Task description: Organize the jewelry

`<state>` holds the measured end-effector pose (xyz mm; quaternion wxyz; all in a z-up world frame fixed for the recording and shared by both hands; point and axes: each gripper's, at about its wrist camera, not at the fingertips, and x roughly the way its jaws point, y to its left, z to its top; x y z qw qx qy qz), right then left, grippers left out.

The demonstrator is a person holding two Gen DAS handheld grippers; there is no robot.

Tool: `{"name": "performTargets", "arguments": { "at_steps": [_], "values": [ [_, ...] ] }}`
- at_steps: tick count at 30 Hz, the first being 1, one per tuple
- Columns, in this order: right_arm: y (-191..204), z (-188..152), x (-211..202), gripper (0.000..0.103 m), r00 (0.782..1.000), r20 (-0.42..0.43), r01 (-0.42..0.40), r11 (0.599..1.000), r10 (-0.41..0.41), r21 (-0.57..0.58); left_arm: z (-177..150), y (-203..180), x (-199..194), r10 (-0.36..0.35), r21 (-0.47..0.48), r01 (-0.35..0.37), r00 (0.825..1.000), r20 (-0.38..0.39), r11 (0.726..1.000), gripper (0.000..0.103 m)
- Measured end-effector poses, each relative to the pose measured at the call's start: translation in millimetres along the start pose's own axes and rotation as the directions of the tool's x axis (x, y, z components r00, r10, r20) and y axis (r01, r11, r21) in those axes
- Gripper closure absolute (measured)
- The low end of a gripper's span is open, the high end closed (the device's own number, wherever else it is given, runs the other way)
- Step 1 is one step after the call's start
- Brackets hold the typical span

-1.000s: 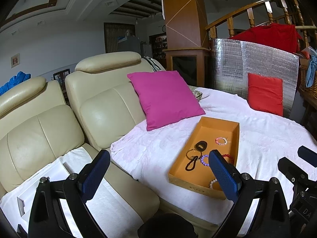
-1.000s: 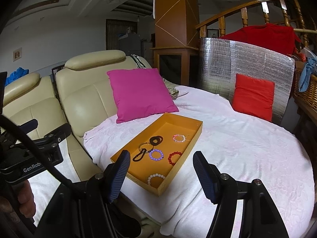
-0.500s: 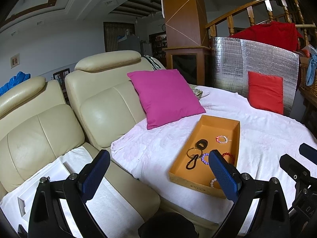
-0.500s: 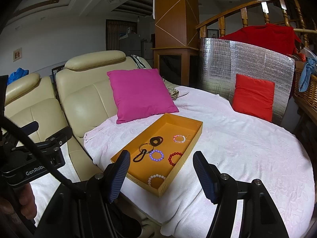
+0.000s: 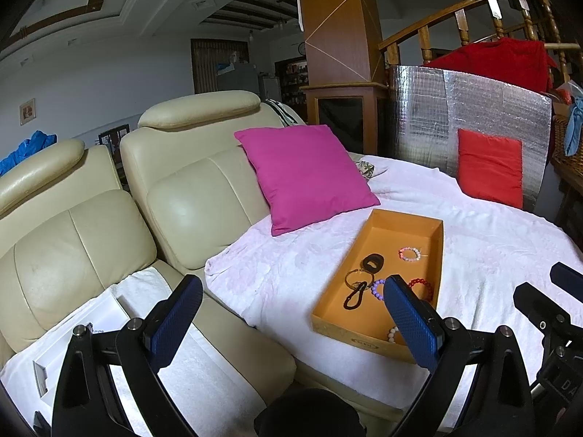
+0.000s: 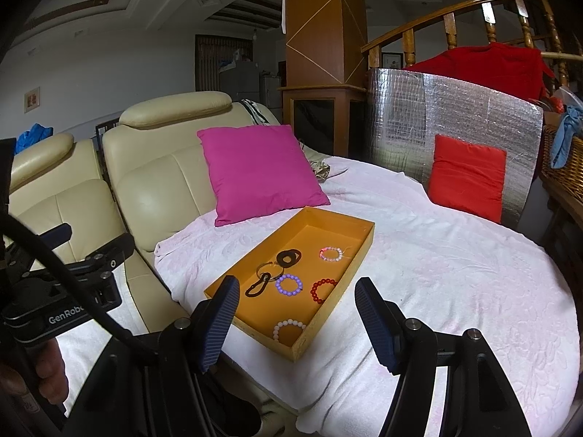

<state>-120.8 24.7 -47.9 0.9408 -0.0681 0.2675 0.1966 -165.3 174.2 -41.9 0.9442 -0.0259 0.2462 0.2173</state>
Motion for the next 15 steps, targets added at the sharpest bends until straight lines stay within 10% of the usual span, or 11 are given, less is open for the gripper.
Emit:
{"name": "performTargets", "arguments": {
  "at_steps": [15],
  "values": [
    [-6.6,2.3,8.9,0.033,1.0,-0.004,0.001,1.0,-0.001,0.007,2.1,-4.3,8.0,0.008,0.01,-0.008,1.0,-0.008,1.0,0.004]
  ]
}}
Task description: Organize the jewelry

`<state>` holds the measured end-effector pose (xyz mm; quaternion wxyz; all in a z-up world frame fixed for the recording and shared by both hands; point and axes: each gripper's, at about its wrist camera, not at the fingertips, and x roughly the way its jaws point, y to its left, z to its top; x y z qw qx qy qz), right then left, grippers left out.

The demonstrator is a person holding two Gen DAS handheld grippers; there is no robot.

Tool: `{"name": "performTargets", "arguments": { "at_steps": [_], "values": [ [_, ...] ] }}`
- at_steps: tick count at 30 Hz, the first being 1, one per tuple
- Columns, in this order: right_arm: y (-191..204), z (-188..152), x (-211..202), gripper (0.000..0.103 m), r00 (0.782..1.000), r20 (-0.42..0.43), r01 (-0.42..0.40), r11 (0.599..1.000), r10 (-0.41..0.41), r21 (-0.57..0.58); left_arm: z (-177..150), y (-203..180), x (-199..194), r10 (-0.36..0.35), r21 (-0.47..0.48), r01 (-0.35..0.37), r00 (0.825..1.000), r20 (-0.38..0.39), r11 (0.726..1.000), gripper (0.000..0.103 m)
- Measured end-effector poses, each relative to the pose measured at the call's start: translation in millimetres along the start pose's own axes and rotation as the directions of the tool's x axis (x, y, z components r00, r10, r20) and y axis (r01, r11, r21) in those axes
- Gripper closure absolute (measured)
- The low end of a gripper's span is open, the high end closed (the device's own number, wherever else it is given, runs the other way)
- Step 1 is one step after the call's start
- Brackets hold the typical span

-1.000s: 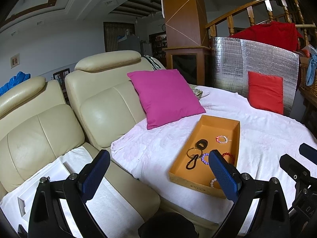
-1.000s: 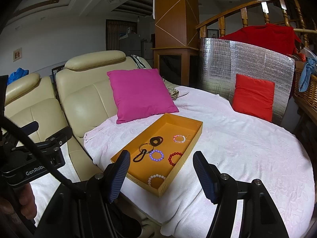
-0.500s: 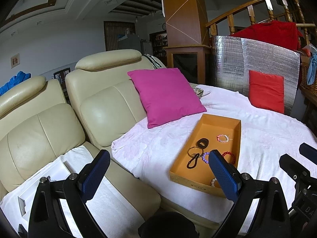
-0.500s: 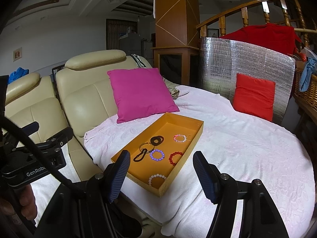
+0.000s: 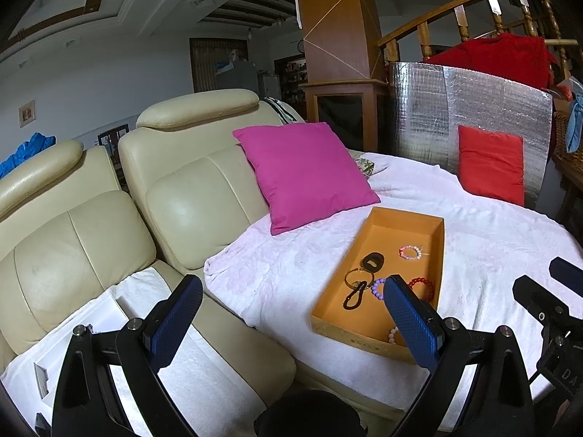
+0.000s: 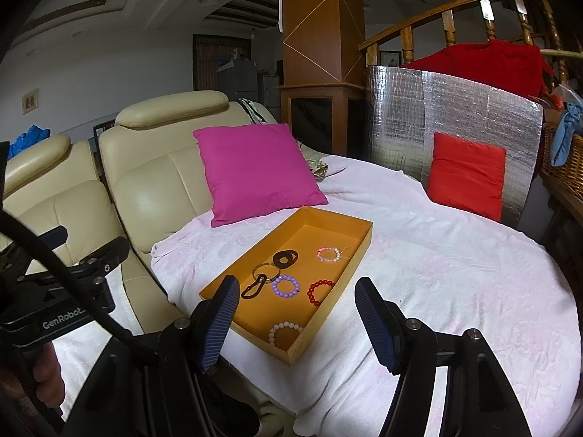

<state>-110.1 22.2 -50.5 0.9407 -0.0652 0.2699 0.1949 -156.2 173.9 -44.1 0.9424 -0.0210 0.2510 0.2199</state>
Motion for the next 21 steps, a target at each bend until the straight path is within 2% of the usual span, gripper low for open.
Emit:
{"name": "performTargets", "arguments": {
  "at_steps": [21],
  "values": [
    [-10,18,47,0.033,0.999,-0.039,-0.035,0.999,0.035,-0.005,15,-6,28,0.043,-0.006,-0.043,0.999,-0.027,0.999,0.004]
  ]
}}
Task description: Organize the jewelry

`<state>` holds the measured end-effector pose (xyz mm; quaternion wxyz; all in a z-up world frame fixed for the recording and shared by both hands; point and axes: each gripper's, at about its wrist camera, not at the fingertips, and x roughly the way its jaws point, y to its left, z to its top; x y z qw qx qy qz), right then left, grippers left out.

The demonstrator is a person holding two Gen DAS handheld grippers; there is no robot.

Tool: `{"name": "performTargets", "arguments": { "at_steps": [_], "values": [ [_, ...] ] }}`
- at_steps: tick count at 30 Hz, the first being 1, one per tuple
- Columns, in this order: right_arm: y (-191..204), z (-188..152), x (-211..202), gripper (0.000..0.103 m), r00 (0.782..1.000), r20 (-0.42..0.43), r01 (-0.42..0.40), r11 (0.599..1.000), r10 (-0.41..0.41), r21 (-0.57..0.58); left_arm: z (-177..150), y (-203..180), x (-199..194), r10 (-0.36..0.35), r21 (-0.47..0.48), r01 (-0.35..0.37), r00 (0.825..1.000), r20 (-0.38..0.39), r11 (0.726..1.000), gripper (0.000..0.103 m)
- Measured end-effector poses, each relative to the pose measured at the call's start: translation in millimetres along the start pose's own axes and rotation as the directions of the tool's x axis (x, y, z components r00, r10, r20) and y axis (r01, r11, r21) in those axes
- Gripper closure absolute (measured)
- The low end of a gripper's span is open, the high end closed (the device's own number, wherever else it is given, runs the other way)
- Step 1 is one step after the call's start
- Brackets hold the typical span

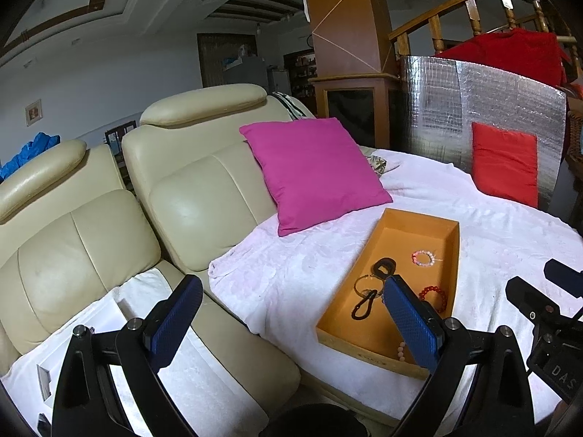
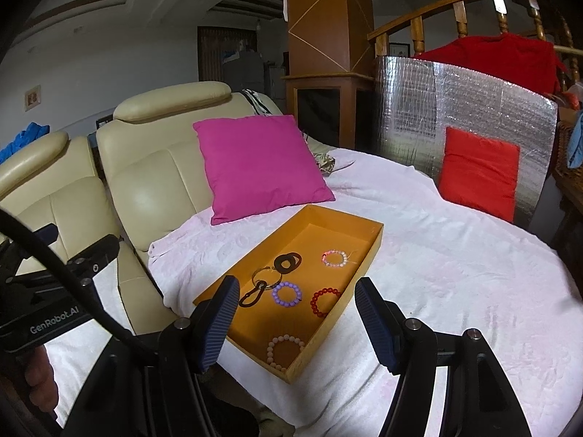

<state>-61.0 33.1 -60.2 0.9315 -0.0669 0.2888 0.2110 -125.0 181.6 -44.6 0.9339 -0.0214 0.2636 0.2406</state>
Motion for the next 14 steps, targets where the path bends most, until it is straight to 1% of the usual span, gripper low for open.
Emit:
{"name": "performTargets", "arguments": {
  "at_steps": [5,8,10,12,13,14],
  "values": [
    [-8,2,10,0.033,1.0,-0.008,-0.008,1.0,0.008,0.014,3,-8,9,0.02,0.019,-0.02,1.0,-0.014,1.0,0.004],
    [-20,2,15,0.033,1.0,-0.008,-0.011,0.999,0.011,0.038,6,-19,13,0.019,0.028,-0.019,1.0,-0.017,0.999,0.004],
    [-35,2,17,0.033,1.0,-0.005,0.0,0.998,0.0,0.056,7,-32,17,0.011,0.044,-0.01,1.0,-0.015,0.999,0.004],
    [-57,0,18,0.033,1.0,-0.005,0.022,0.996,-0.022,0.085,10,-52,18,-0.027,0.07,0.027,1.0,-0.009,0.997,0.004],
    [-69,-1,18,0.033,0.999,-0.005,0.038,0.994,-0.038,0.099,11,-68,20,-0.07,0.084,0.071,0.997,-0.012,0.994,0.004],
    [-89,-4,18,0.033,0.997,-0.005,0.074,0.99,-0.074,0.117,13,-87,23,-0.127,0.098,0.128,0.992,-0.02,0.987,0.004]
  ]
}}
